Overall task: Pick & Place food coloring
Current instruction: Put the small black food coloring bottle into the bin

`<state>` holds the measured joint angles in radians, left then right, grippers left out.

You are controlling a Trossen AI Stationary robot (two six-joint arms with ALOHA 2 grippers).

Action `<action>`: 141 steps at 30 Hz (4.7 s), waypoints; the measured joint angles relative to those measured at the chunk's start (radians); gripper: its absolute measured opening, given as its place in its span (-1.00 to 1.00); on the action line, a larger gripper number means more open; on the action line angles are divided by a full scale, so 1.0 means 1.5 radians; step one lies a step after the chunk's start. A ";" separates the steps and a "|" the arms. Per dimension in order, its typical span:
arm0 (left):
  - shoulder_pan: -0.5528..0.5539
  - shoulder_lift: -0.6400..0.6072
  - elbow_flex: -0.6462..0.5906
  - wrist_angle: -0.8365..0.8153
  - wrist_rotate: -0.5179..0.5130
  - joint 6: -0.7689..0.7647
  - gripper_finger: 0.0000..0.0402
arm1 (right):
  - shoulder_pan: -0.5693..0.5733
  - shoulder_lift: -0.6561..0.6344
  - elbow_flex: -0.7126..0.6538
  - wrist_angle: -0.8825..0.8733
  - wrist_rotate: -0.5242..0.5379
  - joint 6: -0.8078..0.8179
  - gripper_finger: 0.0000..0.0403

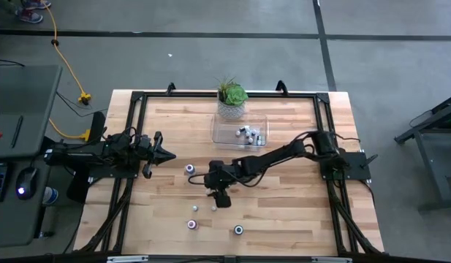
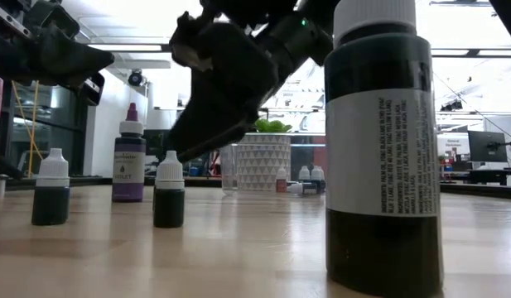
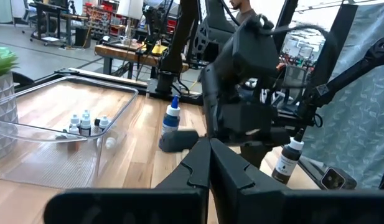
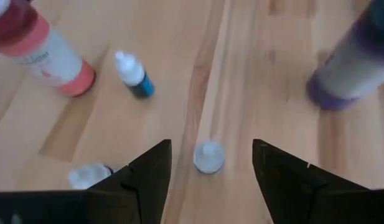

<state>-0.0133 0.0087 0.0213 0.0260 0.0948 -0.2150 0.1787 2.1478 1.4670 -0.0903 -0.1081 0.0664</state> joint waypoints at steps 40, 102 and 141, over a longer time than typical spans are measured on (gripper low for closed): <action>0.000 0.000 0.000 0.000 -0.001 0.000 -1.00 | 0.001 0.009 -0.001 0.020 -0.039 -0.015 -0.84; 0.000 0.000 0.000 0.000 -0.001 0.000 -1.00 | -0.413 -0.326 -0.316 -0.001 0.030 -0.059 -0.85; 0.000 0.000 0.000 0.000 0.000 0.000 -1.00 | -0.399 -0.289 -0.333 0.003 -0.005 -0.050 -0.85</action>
<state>-0.0132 0.0086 0.0216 0.0257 0.0944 -0.2150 -0.4202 1.7138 0.9672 -0.0854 -0.1148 -0.0088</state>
